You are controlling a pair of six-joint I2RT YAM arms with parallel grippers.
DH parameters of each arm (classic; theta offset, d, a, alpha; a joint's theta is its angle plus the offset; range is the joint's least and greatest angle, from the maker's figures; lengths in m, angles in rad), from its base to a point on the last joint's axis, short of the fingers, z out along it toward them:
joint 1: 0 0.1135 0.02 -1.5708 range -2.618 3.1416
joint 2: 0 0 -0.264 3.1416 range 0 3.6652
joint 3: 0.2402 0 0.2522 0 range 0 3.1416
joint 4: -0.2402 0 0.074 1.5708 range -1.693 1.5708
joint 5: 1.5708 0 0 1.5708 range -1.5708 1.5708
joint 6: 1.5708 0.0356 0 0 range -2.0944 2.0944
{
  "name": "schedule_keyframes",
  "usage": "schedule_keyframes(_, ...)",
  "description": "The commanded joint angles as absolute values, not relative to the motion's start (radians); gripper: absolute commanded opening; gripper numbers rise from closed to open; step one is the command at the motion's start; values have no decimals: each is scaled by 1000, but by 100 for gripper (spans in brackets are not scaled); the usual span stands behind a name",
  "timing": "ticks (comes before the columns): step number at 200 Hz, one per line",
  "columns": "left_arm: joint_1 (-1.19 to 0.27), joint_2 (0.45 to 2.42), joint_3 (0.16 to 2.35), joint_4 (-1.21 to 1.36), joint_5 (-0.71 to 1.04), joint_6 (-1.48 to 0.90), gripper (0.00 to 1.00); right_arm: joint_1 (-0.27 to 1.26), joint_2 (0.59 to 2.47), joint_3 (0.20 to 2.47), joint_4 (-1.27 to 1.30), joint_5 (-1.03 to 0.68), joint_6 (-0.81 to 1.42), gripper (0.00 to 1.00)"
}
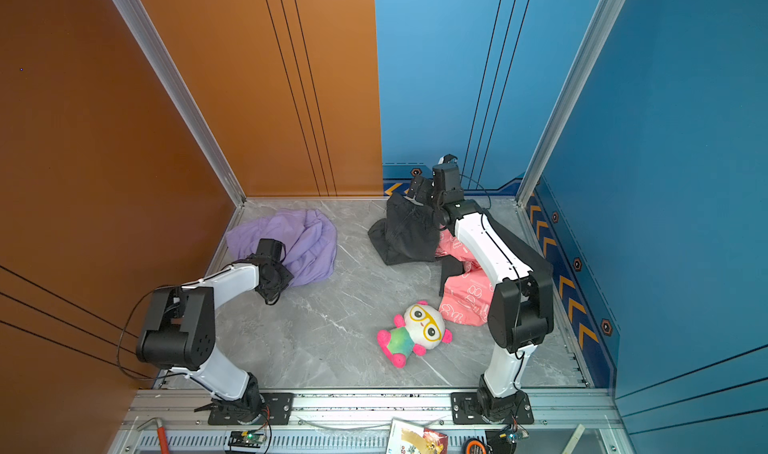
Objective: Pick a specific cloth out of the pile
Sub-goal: 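Carry the lavender shirt with the left gripper toward the near corner, then lower the shirt onto the floor and open the left gripper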
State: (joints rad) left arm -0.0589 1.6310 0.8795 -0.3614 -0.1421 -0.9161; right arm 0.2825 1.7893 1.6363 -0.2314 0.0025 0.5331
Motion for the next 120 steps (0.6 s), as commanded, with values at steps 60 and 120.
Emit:
schedule_keyframes(60, -84, 1547, 882, -492, -204, -921, 29, 255, 1720, 1548, -230, -12, 553, 99)
schedule_keyframes(120, -160, 1291, 996, -491, -510, -842, 81, 254, 1712, 1529, -203, -8, 563, 99)
